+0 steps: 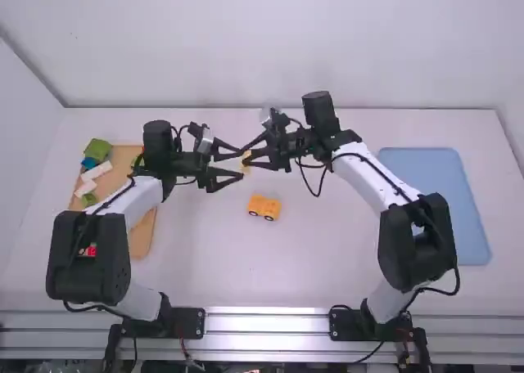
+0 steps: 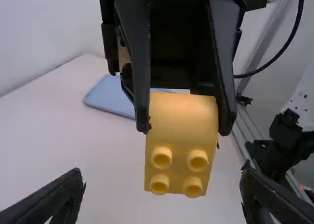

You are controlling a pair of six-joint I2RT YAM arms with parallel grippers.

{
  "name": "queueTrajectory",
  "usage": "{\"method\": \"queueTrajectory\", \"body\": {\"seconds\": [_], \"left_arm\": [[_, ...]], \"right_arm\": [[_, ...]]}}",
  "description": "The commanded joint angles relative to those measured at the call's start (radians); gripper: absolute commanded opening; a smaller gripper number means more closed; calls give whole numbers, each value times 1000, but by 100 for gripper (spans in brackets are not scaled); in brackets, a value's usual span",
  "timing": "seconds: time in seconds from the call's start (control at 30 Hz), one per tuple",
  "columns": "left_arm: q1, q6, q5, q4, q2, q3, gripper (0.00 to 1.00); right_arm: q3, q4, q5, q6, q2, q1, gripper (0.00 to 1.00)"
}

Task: Assemble lego blocks to make yellow taxi

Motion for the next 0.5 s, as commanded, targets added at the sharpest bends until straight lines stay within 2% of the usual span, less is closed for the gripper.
{"method": "queueTrajectory", "body": {"seconds": [0.0, 0.13, 0.47], "left_arm": [[-6, 19, 14, 0, 6, 6, 81], [-33, 19, 10, 7, 6, 7, 78], [-37, 18, 11, 39, 6, 7, 59]], "right_arm": [[34, 4, -27, 0, -12, 0, 9], [34, 2, -7, 1, -12, 13, 7], [34, 1, 21, 2, -12, 17, 6]]}}
